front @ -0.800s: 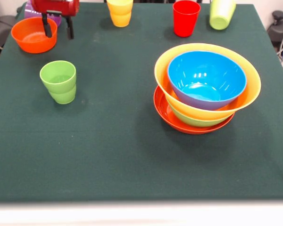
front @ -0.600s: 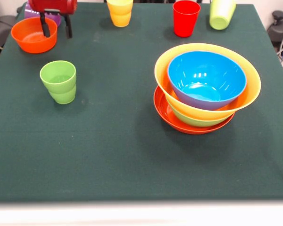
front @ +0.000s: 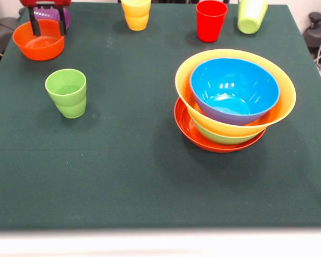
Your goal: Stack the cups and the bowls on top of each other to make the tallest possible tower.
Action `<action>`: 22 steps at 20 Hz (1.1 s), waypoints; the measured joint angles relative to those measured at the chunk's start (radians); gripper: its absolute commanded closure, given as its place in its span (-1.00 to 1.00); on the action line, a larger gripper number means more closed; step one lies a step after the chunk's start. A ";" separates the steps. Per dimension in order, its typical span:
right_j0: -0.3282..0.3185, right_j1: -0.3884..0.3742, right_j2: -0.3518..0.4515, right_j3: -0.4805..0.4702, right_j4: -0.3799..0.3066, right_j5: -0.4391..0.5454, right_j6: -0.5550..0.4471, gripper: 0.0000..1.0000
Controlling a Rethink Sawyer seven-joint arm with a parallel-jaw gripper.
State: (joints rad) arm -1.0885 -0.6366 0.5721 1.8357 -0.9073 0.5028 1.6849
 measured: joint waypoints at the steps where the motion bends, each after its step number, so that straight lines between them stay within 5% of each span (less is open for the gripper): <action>1: 0.000 -0.001 0.000 0.000 0.000 0.000 -0.002 -1.00; 11: -0.001 0.018 -0.007 0.000 -0.056 0.000 -0.003 -1.00; 22: -0.006 0.134 -0.046 -0.001 -0.174 0.000 -0.003 -1.00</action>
State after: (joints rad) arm -1.0942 -0.5030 0.5263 1.8346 -1.0816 0.5023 1.6818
